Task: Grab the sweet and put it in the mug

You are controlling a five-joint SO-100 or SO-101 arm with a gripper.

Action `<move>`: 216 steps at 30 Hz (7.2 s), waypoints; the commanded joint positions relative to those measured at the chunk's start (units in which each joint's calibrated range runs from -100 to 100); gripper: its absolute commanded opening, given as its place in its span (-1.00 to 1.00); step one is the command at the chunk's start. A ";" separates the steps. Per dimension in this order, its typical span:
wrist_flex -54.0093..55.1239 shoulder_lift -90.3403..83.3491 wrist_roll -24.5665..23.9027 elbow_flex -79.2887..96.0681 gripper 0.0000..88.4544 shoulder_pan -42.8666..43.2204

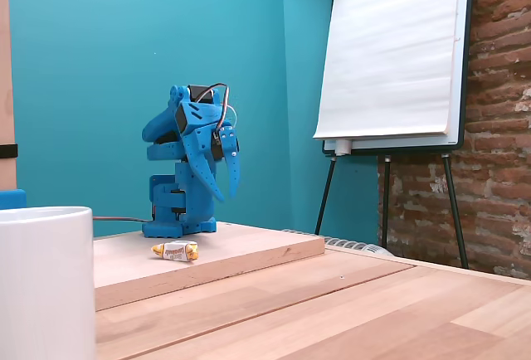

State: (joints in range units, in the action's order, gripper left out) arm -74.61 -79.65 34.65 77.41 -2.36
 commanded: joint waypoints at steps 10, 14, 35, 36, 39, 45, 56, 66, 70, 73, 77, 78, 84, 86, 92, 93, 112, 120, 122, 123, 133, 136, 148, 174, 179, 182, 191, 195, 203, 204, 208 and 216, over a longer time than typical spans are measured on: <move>0.74 25.95 22.47 -14.34 -0.53 -11.14; 0.74 31.81 30.87 -15.41 -0.51 -16.30; 1.55 59.26 31.26 -33.88 -0.51 -23.34; 2.27 60.72 31.40 -33.97 -0.51 -23.34; 6.23 64.77 32.04 -34.23 -0.51 -23.34; 13.97 70.27 32.33 -34.23 -0.51 -23.34; 15.26 72.77 32.38 -34.14 -0.51 -23.05; 16.15 77.93 32.38 -34.14 -0.51 -20.73; 16.23 79.05 32.38 -34.23 -0.51 -20.59; 16.23 79.83 32.43 -34.77 -0.52 -20.59; 16.23 81.38 32.43 -35.39 -0.52 -20.88; 16.23 81.55 32.43 -35.48 -0.52 -20.95; 16.31 81.81 32.43 -35.48 -0.52 -21.09; 16.31 81.89 32.43 -35.48 -0.52 -21.09; 16.31 81.89 32.43 -35.48 -0.52 -21.17; 16.31 81.89 32.43 -35.48 -0.54 -21.17; 16.15 74.23 30.43 -37.27 -0.92 -21.38; 16.23 59.52 20.22 -38.34 -0.92 -20.51; 16.23 57.54 17.92 -38.43 -0.92 -20.51; 16.23 56.85 16.90 -38.43 -0.92 -20.51; 16.23 59.69 6.35 -48.60 -0.92 -20.51; 16.31 63.48 4.74 -53.77 -0.92 -20.80; 16.23 89.55 4.15 -79.01 -0.92 -21.60; 20.10 117.26 4.15 -119.78 -0.92 -33.22; 24.05 120.96 4.40 -122.10 -0.92 -33.08; 24.37 121.39 4.59 -122.01 -0.92 -32.93; 24.29 122.08 4.64 -121.92 -0.80 -32.42; 24.29 121.91 4.64 -121.92 -0.63 -32.50; 24.21 121.14 4.30 -121.48 -0.65 -32.42; 24.21 120.62 4.20 -120.67 -0.68 -32.50; 24.21 112.18 4.15 -110.77 -0.84 -32.28; 25.18 87.92 4.20 -72.77 -0.92 -27.85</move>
State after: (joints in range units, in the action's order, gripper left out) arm -50.45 20.53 38.90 -6.68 -32.42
